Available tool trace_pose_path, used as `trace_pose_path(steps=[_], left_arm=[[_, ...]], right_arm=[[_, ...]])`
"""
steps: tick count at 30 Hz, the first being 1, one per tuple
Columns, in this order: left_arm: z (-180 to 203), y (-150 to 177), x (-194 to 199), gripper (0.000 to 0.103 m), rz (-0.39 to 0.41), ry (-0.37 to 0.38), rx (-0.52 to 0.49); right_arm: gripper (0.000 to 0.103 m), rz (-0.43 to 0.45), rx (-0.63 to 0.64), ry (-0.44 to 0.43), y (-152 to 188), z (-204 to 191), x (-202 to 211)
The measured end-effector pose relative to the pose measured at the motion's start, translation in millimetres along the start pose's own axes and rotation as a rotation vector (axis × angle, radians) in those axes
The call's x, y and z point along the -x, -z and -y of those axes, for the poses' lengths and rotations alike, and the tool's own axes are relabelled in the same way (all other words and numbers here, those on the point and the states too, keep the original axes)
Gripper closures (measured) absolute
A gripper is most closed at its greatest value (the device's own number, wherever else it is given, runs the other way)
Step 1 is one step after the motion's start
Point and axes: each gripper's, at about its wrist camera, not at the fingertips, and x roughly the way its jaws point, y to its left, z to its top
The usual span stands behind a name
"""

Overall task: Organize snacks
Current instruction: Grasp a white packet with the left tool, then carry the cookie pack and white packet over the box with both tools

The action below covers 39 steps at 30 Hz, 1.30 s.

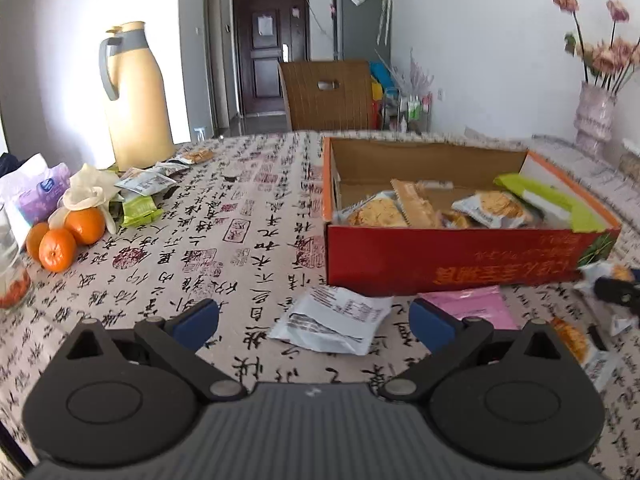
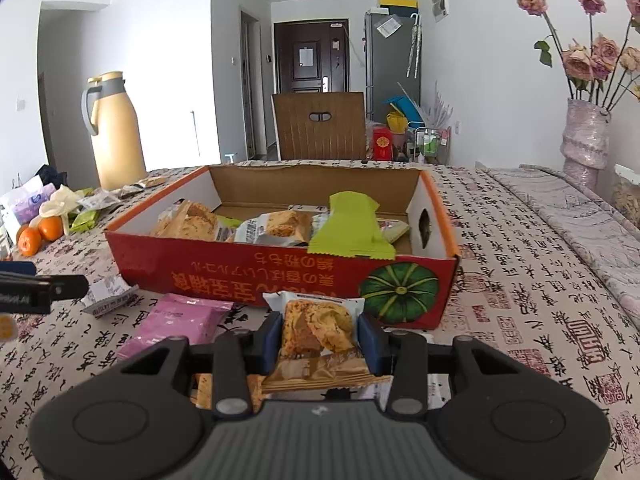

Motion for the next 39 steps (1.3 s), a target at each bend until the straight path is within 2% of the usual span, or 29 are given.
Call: trace_pose_path(steps=[2, 8, 14, 16, 21, 25, 27, 29, 32, 35, 39], left_arm=[[0.0, -3.9, -12.3, 0.0, -0.053, 0.008, -0.02], [2.7, -7.2, -42.9, 0.0, -0.132, 0.012, -0.038], [-11.4, -4.8, -66.8, 0.003, -0.21, 0.044, 0.064], [-14.6, -5.1, -67.1, 0.005, -0.204, 0.039, 0.079], [-13.3, -6.8, -60.9, 0.035, -0.182, 0.062, 0.07], [-10.3, -6.1, -54.8, 0.05, -0.167, 0.074, 0.059], [-7.0, -4.7, -50.4, 0.061, -0.151, 0.07, 0.045], [-4.5, -2.7, -47.2, 0.064, -0.142, 0.064, 0.039], [-2.8, -1.4, -43.9, 0.079, -0.13, 0.045, 0.035], [-6.9, -1.1, -40.3, 0.086, -0.122, 0.044, 0.056], [-10.5, -0.1, -31.6, 0.088, -0.094, 0.038, 0.07]], right_arm=[[0.063, 0.006, -0.007, 0.003, 1.0, 3.3, 2.6], [0.063, 0.017, -0.029, 0.012, 3.3, 13.9, 6.3], [0.063, 0.018, -0.044, 0.017, 6.1, 21.6, 6.4], [0.063, 0.017, -0.045, 0.016, 7.2, 21.9, 6.0], [0.063, 0.015, -0.045, 0.01, 8.3, 20.5, 5.2], [0.063, 0.016, -0.042, 0.005, 8.5, 20.0, 6.1], [0.063, 0.018, -0.042, 0.004, 8.6, 20.0, 7.0], [0.063, 0.02, -0.042, 0.003, 8.7, 20.1, 8.1], [0.063, 0.022, -0.041, -0.002, 9.1, 18.8, 10.0], [0.063, 0.025, -0.037, -0.01, 9.7, 17.2, 12.1], [0.063, 0.028, -0.035, -0.017, 10.4, 16.2, 14.5]])
